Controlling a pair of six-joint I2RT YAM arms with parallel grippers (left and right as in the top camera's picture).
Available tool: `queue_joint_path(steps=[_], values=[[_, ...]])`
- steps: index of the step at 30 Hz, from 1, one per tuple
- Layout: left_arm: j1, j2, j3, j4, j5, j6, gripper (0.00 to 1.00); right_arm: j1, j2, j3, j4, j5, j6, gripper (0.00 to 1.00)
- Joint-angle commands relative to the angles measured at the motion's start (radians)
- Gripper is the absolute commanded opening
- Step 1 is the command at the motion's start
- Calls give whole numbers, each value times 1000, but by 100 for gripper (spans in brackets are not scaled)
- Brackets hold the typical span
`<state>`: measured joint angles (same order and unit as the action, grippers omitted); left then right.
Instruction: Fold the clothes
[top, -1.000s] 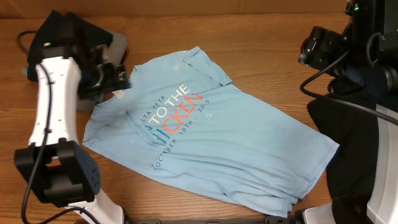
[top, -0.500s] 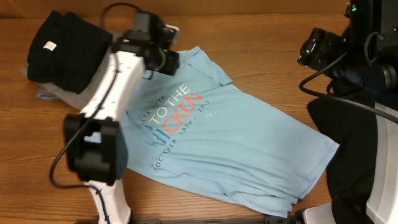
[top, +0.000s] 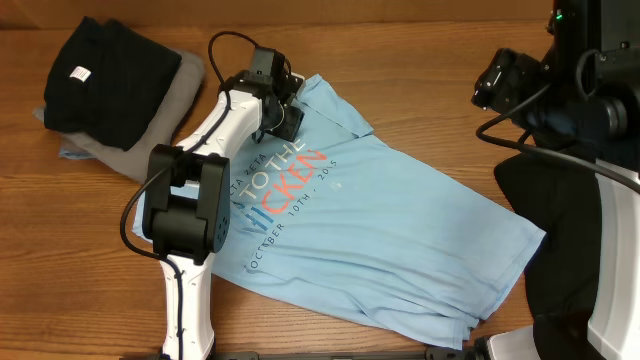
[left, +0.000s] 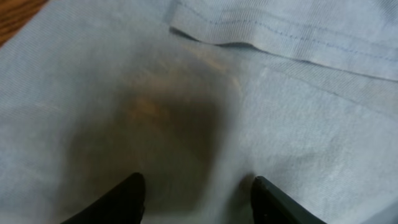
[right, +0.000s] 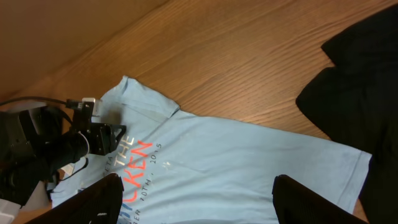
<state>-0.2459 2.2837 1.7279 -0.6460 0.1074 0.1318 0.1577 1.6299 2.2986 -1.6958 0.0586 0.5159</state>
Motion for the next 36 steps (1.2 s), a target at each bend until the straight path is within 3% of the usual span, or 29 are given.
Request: queue_joint_path(steps=[1,4,9,12,17,21,28,31,36], values=[[18,53,-1,1,-28,3,60,-3,3,-5,3,0,13,80],[34,69,-1,16,-132,-24,61,-3,3,-5,3,0,13,80],[113,80,-1,77,-298,-187,66,-3,3,-5,3,0,13,80],[192,80,14,105,-218,-287,65,-3,3,-28,4,0,13,84],[269,80,64,123,47,-289,67,-3,3,-166,22,1,26,86],[283,70,138,94,171,-285,72,-11,3,-340,86,23,78,86],[279,31,374,-111,242,-217,78,-121,3,-728,323,30,117,81],[278,2,494,-235,241,-175,79,-210,3,-868,436,20,115,73],[278,-76,644,-438,241,-159,80,-350,3,-1062,666,-15,33,70]])
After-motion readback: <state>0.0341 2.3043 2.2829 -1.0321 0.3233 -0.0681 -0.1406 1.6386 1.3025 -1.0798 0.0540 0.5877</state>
